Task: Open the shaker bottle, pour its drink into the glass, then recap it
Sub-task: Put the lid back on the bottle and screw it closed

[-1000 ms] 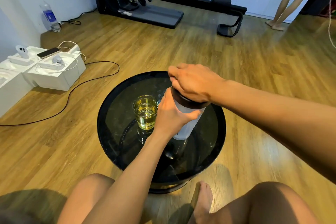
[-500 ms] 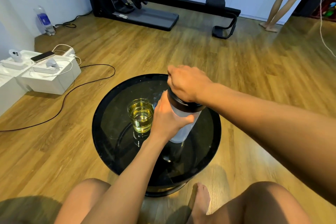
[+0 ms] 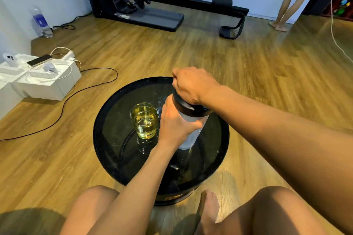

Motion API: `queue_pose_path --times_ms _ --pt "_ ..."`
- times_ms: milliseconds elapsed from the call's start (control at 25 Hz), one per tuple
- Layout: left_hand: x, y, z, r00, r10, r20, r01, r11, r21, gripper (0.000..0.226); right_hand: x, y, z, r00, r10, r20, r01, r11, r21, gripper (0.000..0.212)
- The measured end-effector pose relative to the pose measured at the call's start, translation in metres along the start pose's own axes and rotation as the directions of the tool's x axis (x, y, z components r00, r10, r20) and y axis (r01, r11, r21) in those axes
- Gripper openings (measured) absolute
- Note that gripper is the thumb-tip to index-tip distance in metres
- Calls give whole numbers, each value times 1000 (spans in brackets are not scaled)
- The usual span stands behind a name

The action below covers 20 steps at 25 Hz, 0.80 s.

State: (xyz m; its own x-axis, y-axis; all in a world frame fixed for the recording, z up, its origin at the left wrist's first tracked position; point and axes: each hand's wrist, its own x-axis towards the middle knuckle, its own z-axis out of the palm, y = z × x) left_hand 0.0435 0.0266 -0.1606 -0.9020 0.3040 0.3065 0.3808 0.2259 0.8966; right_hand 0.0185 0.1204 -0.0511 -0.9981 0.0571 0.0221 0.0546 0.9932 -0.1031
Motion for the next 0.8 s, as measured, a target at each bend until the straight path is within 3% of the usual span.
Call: queue_pose_path --times_ms 120,240,320,480,800 --pt "0 1 -1 1000 -14 8 14 1000 -9 82 1 -4 -3 992 125 2 -125 992 8 26" --pt "2 -1 -1 1000 -24 18 24 1000 -3 84 -2 8 -11 994 -29 108 21 997 75 25" --pt "1 -1 2 1000 -18 11 18 1000 5 83 -3 12 -13 995 -48 92 39 995 95 23" --pt "-1 -1 5 1000 -19 7 19 1000 -6 82 -3 3 -3 996 90 3 -90 993 81 27" --pt "-1 -1 5 998 -55 7 55 997 -49 79 -2 -7 -2 972 232 -29 -231 972 41 31"
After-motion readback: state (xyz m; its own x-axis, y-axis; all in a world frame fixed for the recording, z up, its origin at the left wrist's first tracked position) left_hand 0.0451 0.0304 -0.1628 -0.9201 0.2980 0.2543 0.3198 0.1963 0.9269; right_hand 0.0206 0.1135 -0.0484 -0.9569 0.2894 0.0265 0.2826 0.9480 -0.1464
